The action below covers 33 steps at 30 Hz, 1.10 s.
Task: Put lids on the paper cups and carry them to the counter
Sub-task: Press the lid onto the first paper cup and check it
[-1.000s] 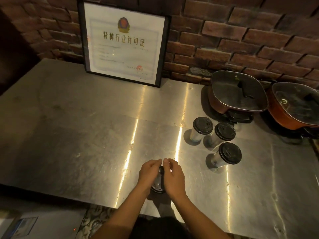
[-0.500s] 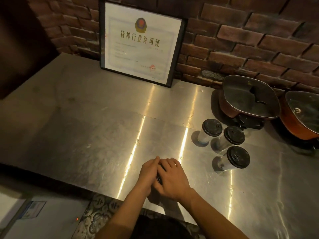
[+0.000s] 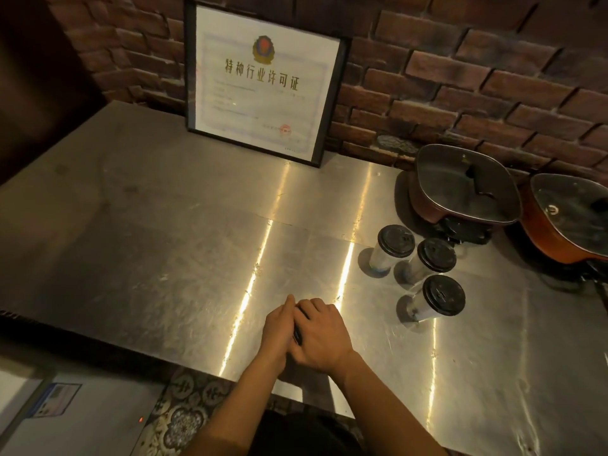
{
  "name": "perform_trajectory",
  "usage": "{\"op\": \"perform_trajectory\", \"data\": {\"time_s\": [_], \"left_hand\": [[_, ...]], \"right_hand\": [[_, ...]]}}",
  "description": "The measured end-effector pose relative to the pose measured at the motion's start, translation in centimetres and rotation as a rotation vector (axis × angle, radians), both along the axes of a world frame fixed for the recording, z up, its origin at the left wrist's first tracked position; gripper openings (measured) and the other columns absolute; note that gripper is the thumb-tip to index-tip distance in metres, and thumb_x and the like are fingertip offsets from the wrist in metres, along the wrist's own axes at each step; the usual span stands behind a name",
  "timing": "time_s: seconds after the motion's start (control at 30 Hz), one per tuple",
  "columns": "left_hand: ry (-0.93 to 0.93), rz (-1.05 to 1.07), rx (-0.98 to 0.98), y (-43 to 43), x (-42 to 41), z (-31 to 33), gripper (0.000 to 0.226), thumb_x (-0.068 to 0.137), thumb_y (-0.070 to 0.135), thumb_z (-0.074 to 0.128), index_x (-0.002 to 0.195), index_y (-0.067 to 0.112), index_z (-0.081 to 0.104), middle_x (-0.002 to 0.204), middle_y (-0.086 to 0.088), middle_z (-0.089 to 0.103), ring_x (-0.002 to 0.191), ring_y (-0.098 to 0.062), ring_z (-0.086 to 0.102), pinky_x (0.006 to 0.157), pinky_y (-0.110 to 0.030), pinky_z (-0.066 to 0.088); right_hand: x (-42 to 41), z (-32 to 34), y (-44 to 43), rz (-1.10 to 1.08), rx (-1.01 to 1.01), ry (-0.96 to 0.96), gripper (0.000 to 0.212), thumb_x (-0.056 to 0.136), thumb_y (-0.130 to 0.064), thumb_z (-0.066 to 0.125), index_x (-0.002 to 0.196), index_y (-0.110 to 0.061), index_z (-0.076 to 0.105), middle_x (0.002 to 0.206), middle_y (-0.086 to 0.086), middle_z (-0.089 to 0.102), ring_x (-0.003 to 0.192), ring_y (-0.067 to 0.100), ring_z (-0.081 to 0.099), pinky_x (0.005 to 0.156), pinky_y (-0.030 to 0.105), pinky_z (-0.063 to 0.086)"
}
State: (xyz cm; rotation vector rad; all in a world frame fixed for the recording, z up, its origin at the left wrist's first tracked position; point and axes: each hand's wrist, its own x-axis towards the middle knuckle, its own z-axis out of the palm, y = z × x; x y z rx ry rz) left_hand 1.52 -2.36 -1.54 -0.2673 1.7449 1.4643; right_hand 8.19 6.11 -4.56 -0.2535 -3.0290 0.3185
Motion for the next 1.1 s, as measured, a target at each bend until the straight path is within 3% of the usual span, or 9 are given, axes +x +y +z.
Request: {"op": "perform_trajectory", "data": {"time_s": [0.1,0.2,0.27,0.33,0.4,0.6,0.77,1.0,1.1], "left_hand": [[-0.013,-0.074,-0.071,-0.5,-0.4,0.1,0.044,0.105,0.050,0.038,0.102,0.021,0.071,0.104,-0.005,0.074,0.097,-0.022,0.070,0.075,-0.031,0.053],[-0.005,-0.188,-0.135,-1.7,-0.5,0.0,0.035,0.105,0.047,0.040,0.098,0.023,0.065,0.117,-0.007,0.069,0.105,-0.026,0.066,0.091,-0.041,0.055],[-0.003,-0.216,-0.120,-2.6,-0.8,-0.1,0.032,0.102,0.049,0.048,0.112,0.022,0.061,0.121,-0.009,0.068,0.105,-0.030,0.070,0.095,-0.045,0.058],[-0.019,-0.247,-0.064,-3.2,-1.1,0.5,0.038,0.098,0.052,0.055,0.115,0.019,0.062,0.112,-0.010,0.074,0.085,-0.028,0.076,0.083,-0.045,0.064],[0.015,-0.309,-0.020,-3.5,-1.4,1.9,0.039,0.097,0.050,0.058,0.112,0.016,0.066,0.100,-0.011,0.078,0.061,-0.023,0.072,0.057,-0.032,0.061],[0.278,-0.332,0.090,-3.8,-1.7,6.3,0.029,0.096,0.045,0.061,0.107,0.020,0.073,0.093,-0.010,0.077,0.057,-0.014,0.063,0.048,-0.023,0.047],[0.483,-0.374,0.176,-4.5,-1.5,9.2,0.020,0.097,0.029,0.063,0.116,0.026,0.066,0.108,0.000,0.069,0.083,-0.017,0.066,0.057,-0.018,0.053],[0.431,-0.444,0.111,-5.0,-2.3,9.7,0.025,0.098,0.044,0.054,0.114,0.029,0.066,0.109,-0.007,0.069,0.075,-0.017,0.062,0.055,-0.020,0.049],[0.496,-0.448,0.179,-5.4,-2.5,10.1,0.020,0.099,0.032,0.058,0.117,0.027,0.065,0.113,-0.003,0.066,0.087,-0.019,0.063,0.057,-0.017,0.051]], "right_hand": [[-1.0,1.1,1.0,-0.167,-0.179,-0.021,0.044,0.090,-0.057,0.047,0.112,-0.024,0.066,0.106,-0.005,0.067,0.092,0.016,0.059,0.081,0.034,0.053],[-0.7,2.1,3.1,-0.559,-0.585,0.023,0.027,0.092,-0.048,0.057,0.101,-0.025,0.067,0.098,-0.009,0.066,0.087,0.011,0.061,0.082,0.026,0.054],[0.4,2.6,3.9,-0.812,-0.948,0.100,0.018,0.097,-0.034,0.060,0.095,-0.020,0.070,0.094,-0.005,0.070,0.089,0.017,0.066,0.074,0.024,0.053],[1.8,3.3,3.7,-0.943,-1.163,0.151,0.023,0.100,-0.029,0.056,0.092,-0.014,0.071,0.092,0.003,0.071,0.090,0.023,0.069,0.065,0.024,0.048],[3.0,4.7,3.0,-0.966,-1.273,0.190,0.027,0.101,-0.027,0.052,0.094,-0.007,0.069,0.091,0.011,0.070,0.085,0.024,0.070,0.056,0.024,0.046],[4.2,10.4,0.7,-0.874,-1.409,0.448,0.042,0.083,-0.041,0.052,0.104,-0.009,0.068,0.097,0.011,0.068,0.078,0.017,0.069,0.044,0.016,0.044],[4.1,12.0,0.6,-0.887,-1.572,0.391,0.038,0.081,-0.049,0.056,0.106,-0.024,0.069,0.110,0.013,0.068,0.092,0.026,0.069,0.049,0.023,0.051],[4.4,12.4,0.0,-0.746,-1.332,0.533,0.043,0.078,-0.057,0.058,0.110,-0.029,0.063,0.112,-0.005,0.065,0.099,0.012,0.063,0.064,0.019,0.053],[4.1,12.7,-0.3,-0.801,-1.455,0.500,0.040,0.080,-0.052,0.057,0.111,-0.028,0.065,0.115,0.000,0.066,0.103,0.020,0.065,0.058,0.020,0.052]]}}
